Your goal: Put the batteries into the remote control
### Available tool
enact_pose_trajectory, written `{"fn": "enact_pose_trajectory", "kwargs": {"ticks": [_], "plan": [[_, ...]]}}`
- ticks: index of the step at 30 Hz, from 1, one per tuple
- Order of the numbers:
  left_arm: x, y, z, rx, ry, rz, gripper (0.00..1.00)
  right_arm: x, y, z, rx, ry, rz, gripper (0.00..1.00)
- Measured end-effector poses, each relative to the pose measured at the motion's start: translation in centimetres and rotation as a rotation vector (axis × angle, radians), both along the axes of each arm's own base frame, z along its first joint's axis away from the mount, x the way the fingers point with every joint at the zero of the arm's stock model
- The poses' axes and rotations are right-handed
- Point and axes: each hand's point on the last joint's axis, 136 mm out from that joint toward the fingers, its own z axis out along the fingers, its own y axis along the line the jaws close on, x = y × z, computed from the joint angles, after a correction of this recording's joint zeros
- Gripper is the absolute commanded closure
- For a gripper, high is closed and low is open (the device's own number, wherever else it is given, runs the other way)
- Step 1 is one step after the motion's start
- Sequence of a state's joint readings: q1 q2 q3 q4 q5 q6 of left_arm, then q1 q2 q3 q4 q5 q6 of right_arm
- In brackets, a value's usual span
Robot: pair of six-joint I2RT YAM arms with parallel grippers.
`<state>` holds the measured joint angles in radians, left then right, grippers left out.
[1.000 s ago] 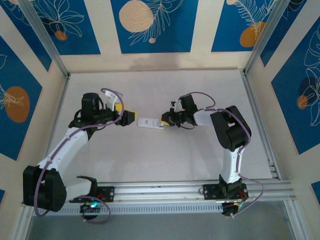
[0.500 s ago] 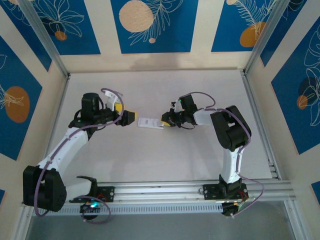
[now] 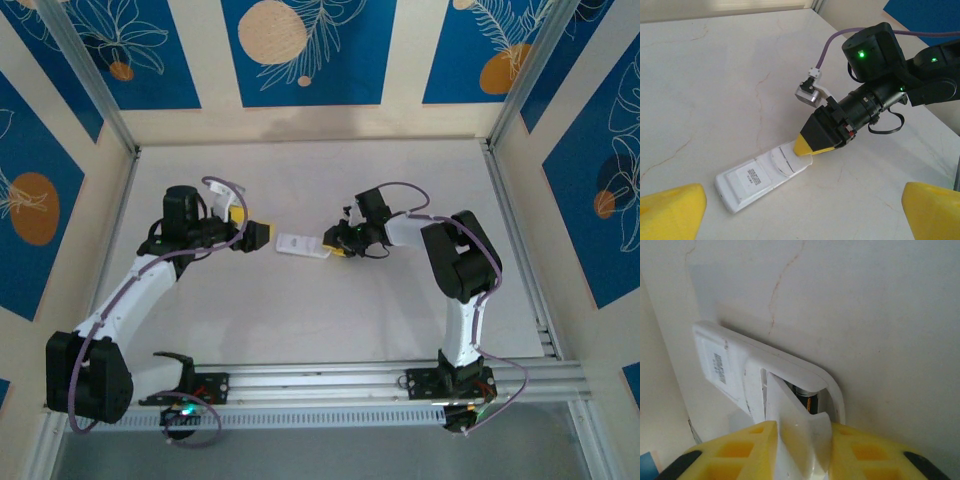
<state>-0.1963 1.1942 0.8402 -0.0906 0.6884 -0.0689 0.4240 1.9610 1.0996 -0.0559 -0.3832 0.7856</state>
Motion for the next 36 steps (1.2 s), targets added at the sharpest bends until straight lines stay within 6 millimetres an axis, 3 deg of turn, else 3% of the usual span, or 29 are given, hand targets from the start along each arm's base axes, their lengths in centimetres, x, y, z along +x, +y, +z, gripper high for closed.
{"fn": "enact_pose_trajectory", "kwargs": {"ticks": [11, 14, 16, 21, 25, 29, 36], "plan": [[0.1, 0.0, -0.3, -0.005, 0.02, 0.009, 0.0, -0.3, -0.4, 0.4, -0.028, -0.004, 0.004, 0.62], [0.8, 0.0, -2.0, -0.022, 0.115, 0.041, 0.01, -0.4, -0.5, 0.5, -0.034, -0.001, 0.006, 0.54], [1.4, 0.0, -3.6, -0.038, 0.208, 0.075, 0.07, -0.5, -0.5, 0.8, -0.041, -0.007, 0.006, 0.49], [2.8, 0.0, -8.3, -0.023, 0.449, 0.234, 0.18, -0.4, -0.8, 3.0, -0.058, -0.043, -0.029, 0.49], [3.7, -2.0, -10.5, 0.021, 0.544, 0.281, 0.22, -0.4, -0.7, 4.1, -0.075, -0.056, -0.066, 0.51], [5.1, -3.4, -12.1, 0.078, 0.577, 0.313, 0.22, -0.6, -1.2, 3.5, -0.118, -0.037, -0.101, 0.51], [6.8, -3.4, -15.6, 0.202, 0.612, 0.347, 0.22, -1.5, -3.2, 1.1, -0.227, -0.003, -0.15, 0.51]]}}
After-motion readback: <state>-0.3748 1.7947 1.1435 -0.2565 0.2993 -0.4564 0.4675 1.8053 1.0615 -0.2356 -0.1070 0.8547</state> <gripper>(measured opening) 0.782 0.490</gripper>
